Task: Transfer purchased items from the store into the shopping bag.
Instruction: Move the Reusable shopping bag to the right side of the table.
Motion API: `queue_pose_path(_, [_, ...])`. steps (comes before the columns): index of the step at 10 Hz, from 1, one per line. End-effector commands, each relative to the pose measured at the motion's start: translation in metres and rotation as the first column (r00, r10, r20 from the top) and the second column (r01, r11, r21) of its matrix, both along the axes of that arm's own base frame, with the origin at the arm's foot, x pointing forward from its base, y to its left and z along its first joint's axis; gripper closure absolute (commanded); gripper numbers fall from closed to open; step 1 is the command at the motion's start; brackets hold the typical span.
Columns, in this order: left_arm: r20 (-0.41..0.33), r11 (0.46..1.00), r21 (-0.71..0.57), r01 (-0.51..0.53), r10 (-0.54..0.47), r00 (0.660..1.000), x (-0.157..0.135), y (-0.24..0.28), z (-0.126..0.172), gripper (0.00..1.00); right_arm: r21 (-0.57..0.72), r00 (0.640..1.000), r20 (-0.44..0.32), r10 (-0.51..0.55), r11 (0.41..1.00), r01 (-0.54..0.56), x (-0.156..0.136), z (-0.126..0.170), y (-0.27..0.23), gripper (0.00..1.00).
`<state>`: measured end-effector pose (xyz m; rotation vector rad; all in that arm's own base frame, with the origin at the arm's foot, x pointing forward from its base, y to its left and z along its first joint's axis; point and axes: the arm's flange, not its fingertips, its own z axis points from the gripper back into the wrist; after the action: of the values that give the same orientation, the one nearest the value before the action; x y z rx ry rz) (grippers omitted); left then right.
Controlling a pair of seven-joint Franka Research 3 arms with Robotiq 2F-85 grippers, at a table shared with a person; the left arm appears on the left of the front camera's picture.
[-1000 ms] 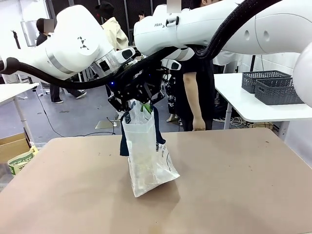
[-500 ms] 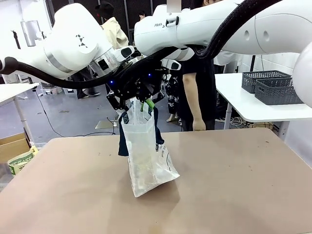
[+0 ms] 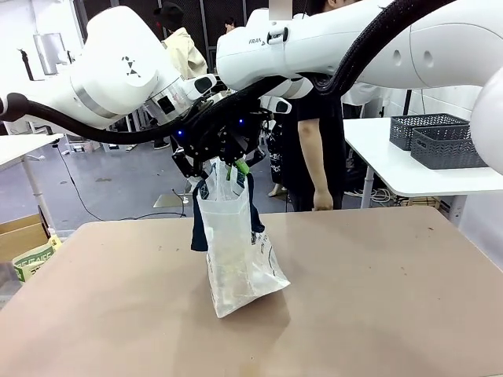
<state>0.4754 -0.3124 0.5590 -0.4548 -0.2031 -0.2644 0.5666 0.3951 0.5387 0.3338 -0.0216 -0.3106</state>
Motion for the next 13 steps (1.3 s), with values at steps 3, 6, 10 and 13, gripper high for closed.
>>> queue_pose_path(3, [-0.015, 0.999, -0.006, 0.035, -0.035, 0.999, -0.004, -0.007, -0.012, 0.0, 0.056, 1.0, 0.02, 0.018, 0.998, -0.019, 0.006, -0.001, 0.011, 1.0])
queue_pose_path(6, [-0.021, 0.999, 0.01, 0.034, -0.034, 0.999, -0.003, -0.013, -0.016, 0.0, 0.066, 0.999, 0.01, 0.041, 0.997, -0.042, 0.01, -0.004, 0.015, 1.0])
queue_pose_path(10, [0.016, 0.999, -0.043, -0.02, 0.02, 1.0, -0.003, -0.009, -0.012, 0.0, 0.061, 0.999, -0.009, 0.051, 0.997, -0.051, 0.014, -0.01, 0.019, 1.0])
queue_pose_path(13, [0.026, 0.998, -0.062, -0.031, 0.032, 0.999, -0.004, -0.007, -0.009, 0.0, 0.059, 0.999, -0.009, 0.052, 0.997, -0.052, 0.013, -0.009, 0.021, 1.0])
